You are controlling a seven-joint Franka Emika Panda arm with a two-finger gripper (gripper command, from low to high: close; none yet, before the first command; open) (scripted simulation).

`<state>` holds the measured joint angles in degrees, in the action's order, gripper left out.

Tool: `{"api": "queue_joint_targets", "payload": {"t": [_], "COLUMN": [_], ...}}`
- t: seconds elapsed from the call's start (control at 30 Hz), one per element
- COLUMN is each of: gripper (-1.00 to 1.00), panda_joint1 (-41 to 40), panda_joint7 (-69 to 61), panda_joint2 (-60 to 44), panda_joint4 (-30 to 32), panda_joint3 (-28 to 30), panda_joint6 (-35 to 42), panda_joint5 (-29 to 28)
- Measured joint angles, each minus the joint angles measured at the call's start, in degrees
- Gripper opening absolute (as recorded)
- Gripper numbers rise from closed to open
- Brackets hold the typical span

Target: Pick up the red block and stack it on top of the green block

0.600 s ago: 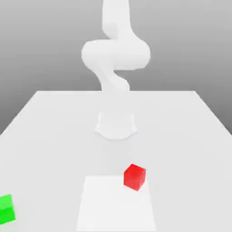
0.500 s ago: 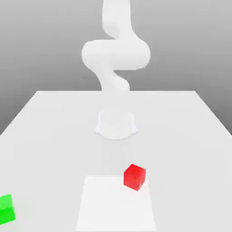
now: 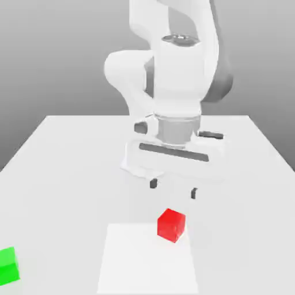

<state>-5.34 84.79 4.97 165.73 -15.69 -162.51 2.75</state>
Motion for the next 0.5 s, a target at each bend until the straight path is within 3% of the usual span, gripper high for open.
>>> {"api": "queue_joint_targets", "payload": {"t": [0.13, 0.27, 0.3, 0.5], "gripper": [0.0, 0.0, -1.0, -1.0], "panda_joint1": [0.22, 5.33, 6.31, 6.91], "panda_joint7": [6.16, 11.52, 12.07, 12.49], "panda_joint2": [-8.01, -14.71, -15.83, -16.39], "panda_joint4": [-0.14, -0.99, -1.11, -1.18], "panda_joint3": [1.96, 8.94, 10.15, 10.89], "panda_joint6": [-6.35, -11.92, -12.87, -13.46], "panda_joint5": [-6.8, -14.22, -15.04, -15.58]}}
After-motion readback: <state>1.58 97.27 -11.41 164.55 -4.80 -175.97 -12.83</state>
